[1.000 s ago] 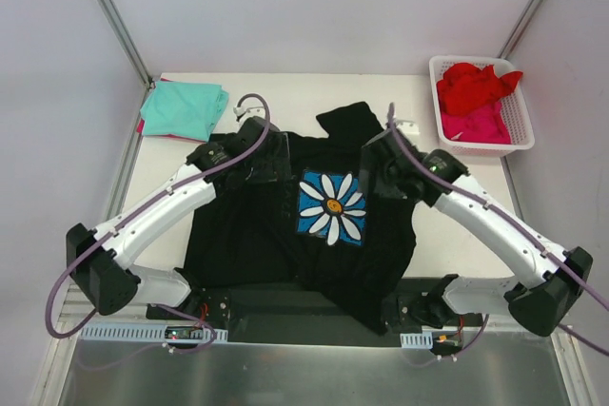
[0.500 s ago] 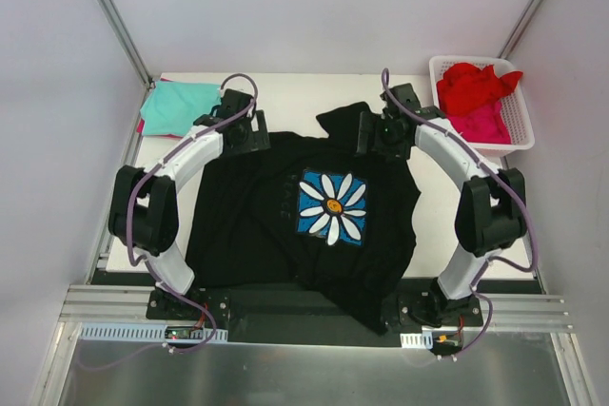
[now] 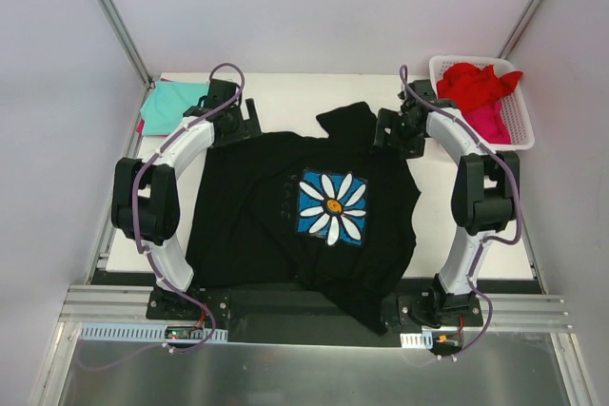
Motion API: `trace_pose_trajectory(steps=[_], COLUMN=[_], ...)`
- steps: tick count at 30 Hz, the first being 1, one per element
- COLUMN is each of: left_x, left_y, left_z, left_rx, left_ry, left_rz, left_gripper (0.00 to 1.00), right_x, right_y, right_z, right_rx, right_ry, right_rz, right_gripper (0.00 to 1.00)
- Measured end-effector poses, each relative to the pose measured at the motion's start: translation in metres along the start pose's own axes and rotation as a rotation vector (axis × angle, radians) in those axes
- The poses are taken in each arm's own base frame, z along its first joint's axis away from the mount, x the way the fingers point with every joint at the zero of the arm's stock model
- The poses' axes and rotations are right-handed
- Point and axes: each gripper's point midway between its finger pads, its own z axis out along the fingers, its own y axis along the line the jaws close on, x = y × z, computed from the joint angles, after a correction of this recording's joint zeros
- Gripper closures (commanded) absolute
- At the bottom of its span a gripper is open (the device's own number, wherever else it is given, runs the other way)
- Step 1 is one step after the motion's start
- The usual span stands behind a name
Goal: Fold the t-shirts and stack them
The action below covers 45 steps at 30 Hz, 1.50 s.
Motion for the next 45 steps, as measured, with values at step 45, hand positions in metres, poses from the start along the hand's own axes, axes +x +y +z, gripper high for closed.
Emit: trace_pose_trajectory(steps=[45], left_x=[-0.025], left_y=[-0.011], left_z=[-0.061], left_rx=[0.054], left_ry=[-0.095], left_rz=[0.0], left_gripper=[0.01], right_x=[0.042], right_y=[-0.06], right_z=[0.038], right_rx=[0.226], right_ry=[0.22], right_rz=[0.032], right_gripper=[0.04])
